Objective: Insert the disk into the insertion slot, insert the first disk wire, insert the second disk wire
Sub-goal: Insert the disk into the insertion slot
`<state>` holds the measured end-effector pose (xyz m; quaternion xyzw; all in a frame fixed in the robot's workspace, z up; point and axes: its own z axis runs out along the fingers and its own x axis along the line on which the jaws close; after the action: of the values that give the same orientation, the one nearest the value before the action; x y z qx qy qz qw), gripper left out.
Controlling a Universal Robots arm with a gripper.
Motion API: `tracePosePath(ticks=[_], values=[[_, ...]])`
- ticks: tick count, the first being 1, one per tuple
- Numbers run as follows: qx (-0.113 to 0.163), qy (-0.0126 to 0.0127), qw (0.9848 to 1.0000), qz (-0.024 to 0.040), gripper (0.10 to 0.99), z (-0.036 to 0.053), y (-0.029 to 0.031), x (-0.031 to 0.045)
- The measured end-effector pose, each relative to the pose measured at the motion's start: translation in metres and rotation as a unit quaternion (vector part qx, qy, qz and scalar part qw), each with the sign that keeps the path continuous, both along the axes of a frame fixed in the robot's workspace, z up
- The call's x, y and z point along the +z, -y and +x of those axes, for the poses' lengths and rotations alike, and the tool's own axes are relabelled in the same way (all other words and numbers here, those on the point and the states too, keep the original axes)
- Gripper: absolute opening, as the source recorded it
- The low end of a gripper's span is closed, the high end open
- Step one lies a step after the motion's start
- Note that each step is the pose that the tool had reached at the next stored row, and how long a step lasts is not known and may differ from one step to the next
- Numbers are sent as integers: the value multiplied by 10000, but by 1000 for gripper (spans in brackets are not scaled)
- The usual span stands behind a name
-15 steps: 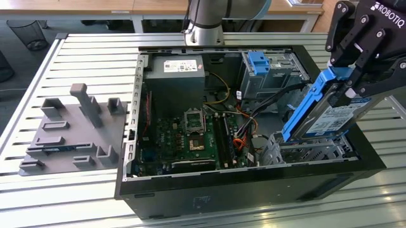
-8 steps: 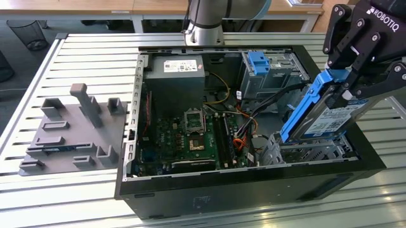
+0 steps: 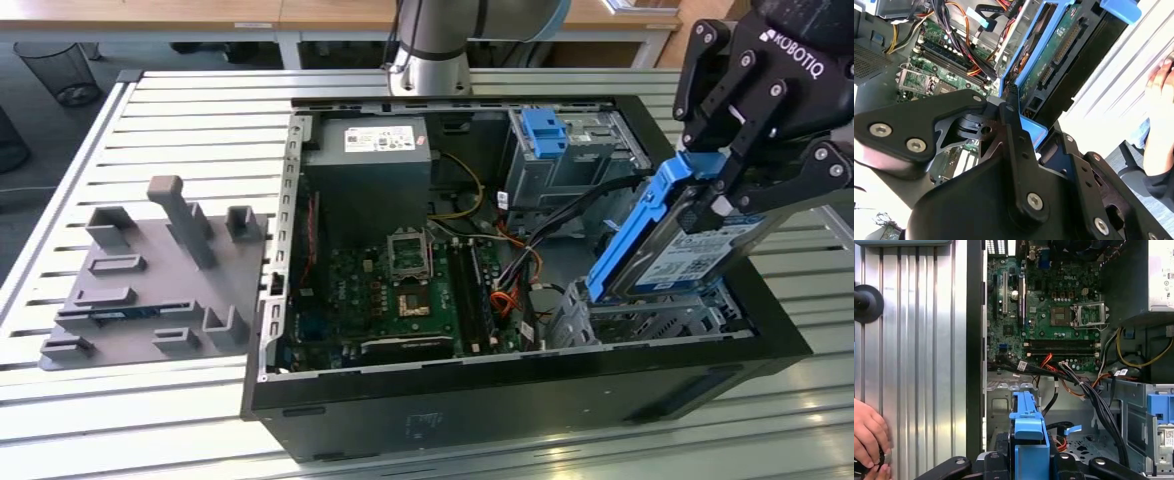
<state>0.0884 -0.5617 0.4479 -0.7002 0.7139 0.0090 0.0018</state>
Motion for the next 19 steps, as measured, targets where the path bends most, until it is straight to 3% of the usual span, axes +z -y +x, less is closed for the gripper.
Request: tracePosePath(ticks=[19], values=[[0, 0, 10000, 1, 365, 0, -64, -101]])
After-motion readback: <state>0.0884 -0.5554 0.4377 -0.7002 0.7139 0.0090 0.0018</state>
